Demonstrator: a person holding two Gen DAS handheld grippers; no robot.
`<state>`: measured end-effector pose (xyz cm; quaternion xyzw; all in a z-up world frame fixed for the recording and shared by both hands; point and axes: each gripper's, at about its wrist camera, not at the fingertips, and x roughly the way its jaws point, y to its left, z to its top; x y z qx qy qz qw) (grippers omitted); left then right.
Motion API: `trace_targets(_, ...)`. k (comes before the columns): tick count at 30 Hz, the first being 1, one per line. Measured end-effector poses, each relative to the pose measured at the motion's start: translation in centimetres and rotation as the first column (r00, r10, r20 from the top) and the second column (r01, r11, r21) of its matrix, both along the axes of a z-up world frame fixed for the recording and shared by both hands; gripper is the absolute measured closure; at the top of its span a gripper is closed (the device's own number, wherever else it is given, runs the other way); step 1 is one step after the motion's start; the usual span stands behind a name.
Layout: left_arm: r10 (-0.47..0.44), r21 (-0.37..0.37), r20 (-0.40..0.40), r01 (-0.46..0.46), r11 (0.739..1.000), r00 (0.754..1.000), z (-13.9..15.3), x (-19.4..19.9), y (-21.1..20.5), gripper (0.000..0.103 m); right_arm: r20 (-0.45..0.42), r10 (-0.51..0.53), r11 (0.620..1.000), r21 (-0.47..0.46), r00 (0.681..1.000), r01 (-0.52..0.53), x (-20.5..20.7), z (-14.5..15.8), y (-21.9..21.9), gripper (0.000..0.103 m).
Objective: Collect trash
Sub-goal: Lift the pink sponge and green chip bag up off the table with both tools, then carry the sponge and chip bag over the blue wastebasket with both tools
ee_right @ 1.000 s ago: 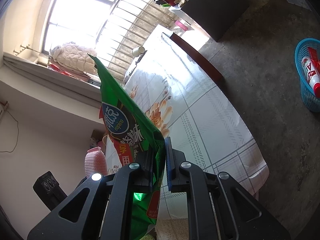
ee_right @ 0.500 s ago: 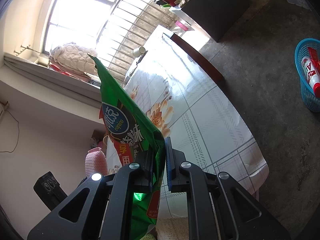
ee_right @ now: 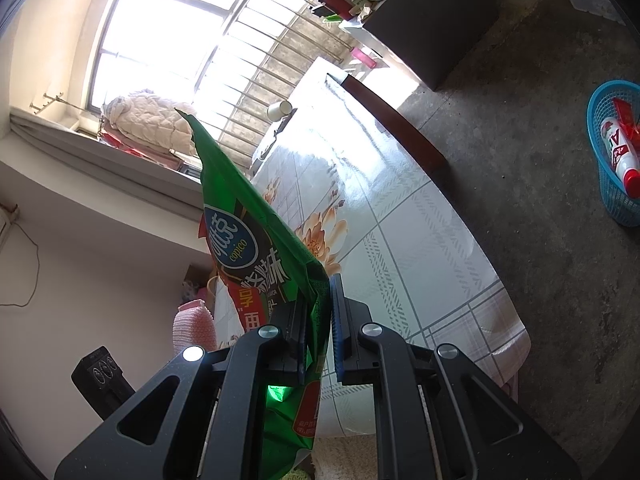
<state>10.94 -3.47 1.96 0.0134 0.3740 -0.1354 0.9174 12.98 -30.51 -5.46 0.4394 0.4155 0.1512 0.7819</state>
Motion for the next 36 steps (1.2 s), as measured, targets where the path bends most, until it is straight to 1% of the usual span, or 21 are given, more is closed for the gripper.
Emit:
trace_targets(8,0.004,0.014,0.008,-0.005,1.0,1.0,0.7,-0.5,-0.9,0.027,0.019,-0.028,0.999,0.023,0.999,0.028,-1.3,0.0,-1.4,0.093)
trace_targets(19,-0.034,0.046,0.028,0.033,0.998,0.999,1.6,-0.2,-4.3,0.027,0.023,-0.095,0.994,0.061,0.995,0.093,-3.3,-0.6,-4.6,0.093)
trace_targets(27,-0.096,0.071,0.037,0.093,0.993,0.995,1.9,0.6,-7.7,0.027,0.018,-0.166,0.983,0.087,0.986,0.163,-5.5,-0.8,-7.9,0.093)
trace_targets(36,-0.183,0.113,0.043,0.177,0.978,0.982,1.7,1.9,-12.7,0.027,-0.004,-0.254,0.962,0.105,0.967,0.253,-7.7,-1.4,-11.7,0.093)
